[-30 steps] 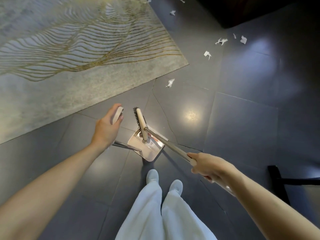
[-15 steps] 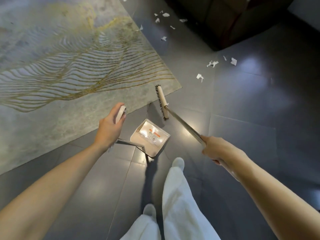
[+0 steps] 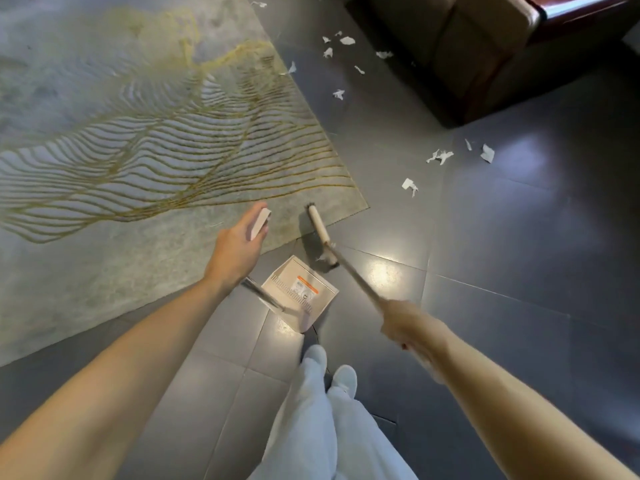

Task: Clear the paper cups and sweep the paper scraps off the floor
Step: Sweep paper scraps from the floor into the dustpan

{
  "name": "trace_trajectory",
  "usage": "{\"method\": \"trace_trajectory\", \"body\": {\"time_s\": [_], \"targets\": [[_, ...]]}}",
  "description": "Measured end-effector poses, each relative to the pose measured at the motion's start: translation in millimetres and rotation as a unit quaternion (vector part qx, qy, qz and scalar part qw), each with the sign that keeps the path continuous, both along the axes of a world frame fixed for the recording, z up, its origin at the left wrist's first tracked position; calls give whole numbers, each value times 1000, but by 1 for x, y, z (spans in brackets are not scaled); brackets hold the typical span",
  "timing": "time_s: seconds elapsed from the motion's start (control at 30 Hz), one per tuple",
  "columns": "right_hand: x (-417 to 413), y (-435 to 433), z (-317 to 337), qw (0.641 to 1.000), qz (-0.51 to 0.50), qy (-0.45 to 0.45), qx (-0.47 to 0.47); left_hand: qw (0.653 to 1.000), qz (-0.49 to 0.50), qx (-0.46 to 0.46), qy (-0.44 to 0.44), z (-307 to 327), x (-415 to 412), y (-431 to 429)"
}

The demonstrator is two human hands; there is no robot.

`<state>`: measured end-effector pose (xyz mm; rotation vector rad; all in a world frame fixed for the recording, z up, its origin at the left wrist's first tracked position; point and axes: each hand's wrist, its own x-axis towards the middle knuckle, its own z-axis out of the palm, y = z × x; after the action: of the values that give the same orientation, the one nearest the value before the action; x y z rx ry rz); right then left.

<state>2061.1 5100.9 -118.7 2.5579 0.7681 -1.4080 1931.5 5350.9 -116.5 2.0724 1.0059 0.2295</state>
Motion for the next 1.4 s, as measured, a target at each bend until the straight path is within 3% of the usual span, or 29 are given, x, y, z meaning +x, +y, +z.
{"method": "trace_trajectory", "body": {"time_s": [0.13, 0.23, 0.47, 0.83, 0.97, 1.13, 1.4], "targets": [[10, -10, 10, 994, -22, 105, -28, 1000, -3, -17, 10, 0, 27, 27], [27, -37, 32, 990, -56, 125, -25, 999, -10, -42, 22, 1, 34, 40], [87, -58, 66, 991, -113, 75, -6, 995, -86, -34, 27, 23, 90, 35], [282, -54, 51, 979, -199, -26, 41, 998, -59, 9, -28, 25, 287, -13], [381, -64, 25, 979, -196, -36, 37, 998, -51, 27, -8, 16, 375, -44], [469, -83, 8, 993, -105, -50, -6, 999, -36, 26, 19, 4, 466, -67], [507, -116, -2, 998, -8, 63, -28, 1000, -9, 15, 20, 4, 548, -64]]}}
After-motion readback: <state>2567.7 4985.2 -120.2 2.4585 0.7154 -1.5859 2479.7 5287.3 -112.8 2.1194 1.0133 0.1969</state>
